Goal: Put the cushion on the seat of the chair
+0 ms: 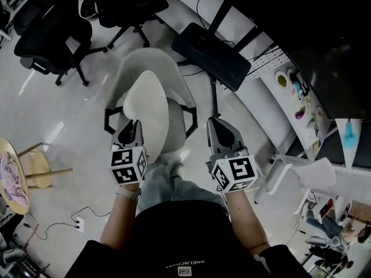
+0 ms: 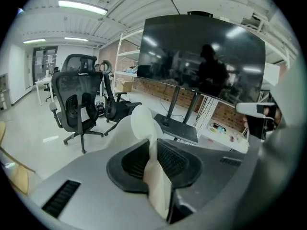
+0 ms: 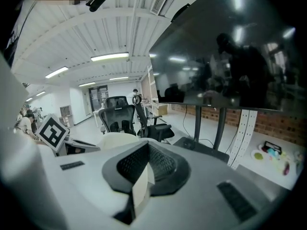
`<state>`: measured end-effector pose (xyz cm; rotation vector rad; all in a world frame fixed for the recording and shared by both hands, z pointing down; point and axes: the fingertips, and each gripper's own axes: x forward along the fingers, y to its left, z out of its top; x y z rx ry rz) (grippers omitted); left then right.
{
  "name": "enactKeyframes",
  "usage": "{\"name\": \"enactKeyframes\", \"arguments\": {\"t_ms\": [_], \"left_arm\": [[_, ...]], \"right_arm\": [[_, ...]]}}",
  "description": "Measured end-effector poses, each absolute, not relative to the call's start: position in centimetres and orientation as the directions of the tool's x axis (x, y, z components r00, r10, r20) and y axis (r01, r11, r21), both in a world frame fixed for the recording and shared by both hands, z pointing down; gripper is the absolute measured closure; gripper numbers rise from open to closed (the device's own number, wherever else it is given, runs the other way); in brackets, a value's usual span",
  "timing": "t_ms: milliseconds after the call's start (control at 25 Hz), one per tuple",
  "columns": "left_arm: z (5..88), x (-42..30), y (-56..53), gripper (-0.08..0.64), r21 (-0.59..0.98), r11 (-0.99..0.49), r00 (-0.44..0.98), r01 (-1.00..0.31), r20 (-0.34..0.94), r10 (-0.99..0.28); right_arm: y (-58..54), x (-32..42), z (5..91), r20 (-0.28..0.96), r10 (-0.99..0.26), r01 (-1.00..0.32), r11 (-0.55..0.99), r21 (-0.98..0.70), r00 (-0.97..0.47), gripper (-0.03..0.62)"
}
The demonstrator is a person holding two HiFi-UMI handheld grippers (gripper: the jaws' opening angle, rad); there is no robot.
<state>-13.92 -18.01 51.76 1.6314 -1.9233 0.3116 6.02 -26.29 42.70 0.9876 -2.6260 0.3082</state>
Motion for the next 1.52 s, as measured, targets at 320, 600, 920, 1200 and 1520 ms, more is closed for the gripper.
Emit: {"name": "enactKeyframes", "arguments": {"t_ms": [320, 600, 920, 1200, 1520], "left_arm": [[55.1, -12.2, -20.5, 0.5, 0.214, 0.175, -0.014, -0.961, 0.594, -0.804], [57.6, -10.3, -22.7, 0.5, 0.257, 0.134, 0.049, -0.957, 0.601, -0.798], [60.0, -8.0, -24.6, 0.5, 0.306, 0.092, 0.119, -0.948, 0.606, -0.787], [62.4, -6.7, -25.4, 0.5, 0.32, 0.065, 0.157, -0.945, 0.62, -0.769], [64.5, -6.4, -25.8, 0.5, 0.33, 0.058, 0.175, -0.942, 0.633, -0.754]], "right_arm": [[-26.8, 7.5, 44.8, 0.421, -0.619, -0.707, 0.703, -0.08, -0.663, 0.585], [-26.5, 9.3, 45.9, 0.456, -0.638, -0.739, 0.67, -0.067, -0.62, 0.585], [-26.0, 11.9, 47.4, 0.499, -0.664, -0.787, 0.613, -0.063, -0.557, 0.584], [-25.8, 13.9, 48.2, 0.519, -0.687, -0.823, 0.566, -0.058, -0.509, 0.585], [-25.6, 14.4, 49.5, 0.547, -0.687, -0.839, 0.541, -0.054, -0.478, 0.586]]}}
